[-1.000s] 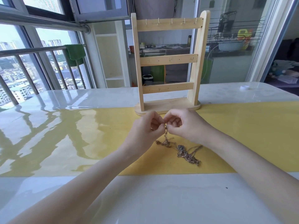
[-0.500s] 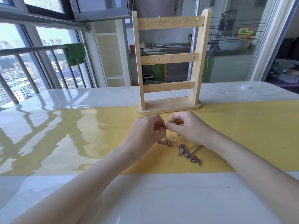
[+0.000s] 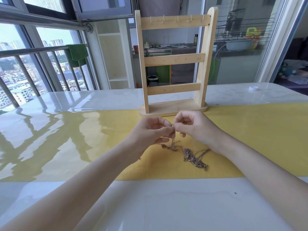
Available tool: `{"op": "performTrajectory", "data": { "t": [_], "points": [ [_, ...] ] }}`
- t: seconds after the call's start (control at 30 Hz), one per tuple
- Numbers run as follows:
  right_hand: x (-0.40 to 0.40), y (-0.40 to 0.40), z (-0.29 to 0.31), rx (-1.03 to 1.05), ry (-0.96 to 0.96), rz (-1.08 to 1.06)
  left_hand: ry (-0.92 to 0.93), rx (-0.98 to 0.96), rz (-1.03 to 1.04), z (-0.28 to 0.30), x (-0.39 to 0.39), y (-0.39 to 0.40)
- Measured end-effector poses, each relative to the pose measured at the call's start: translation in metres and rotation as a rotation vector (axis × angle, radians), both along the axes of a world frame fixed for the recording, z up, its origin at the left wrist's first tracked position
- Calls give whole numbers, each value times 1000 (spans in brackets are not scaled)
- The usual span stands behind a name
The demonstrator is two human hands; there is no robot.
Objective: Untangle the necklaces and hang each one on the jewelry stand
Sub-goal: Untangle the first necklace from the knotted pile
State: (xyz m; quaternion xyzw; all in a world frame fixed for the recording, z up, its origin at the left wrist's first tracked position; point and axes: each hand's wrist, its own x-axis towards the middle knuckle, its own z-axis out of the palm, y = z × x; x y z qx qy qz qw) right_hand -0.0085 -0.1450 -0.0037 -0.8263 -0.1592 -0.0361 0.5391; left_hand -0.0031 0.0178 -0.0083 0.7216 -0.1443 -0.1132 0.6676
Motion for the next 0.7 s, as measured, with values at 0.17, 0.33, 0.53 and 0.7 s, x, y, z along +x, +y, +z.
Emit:
{"op": "performTrajectory", "data": {
  "t": [0.17, 0.33, 0.53, 0.7],
  "points": [
    [1, -1, -3, 56, 30, -20, -143, 136, 6, -4, 0, -5],
    [1, -2, -4, 112, 57, 1, -218, 189, 43, -8, 3, -3],
    [3, 2, -3, -67, 47, 11, -540, 410, 113, -12, 1, 0],
    [1, 3, -1, -68, 24, 23, -693, 482, 171, -10, 1, 0]
  ]
}}
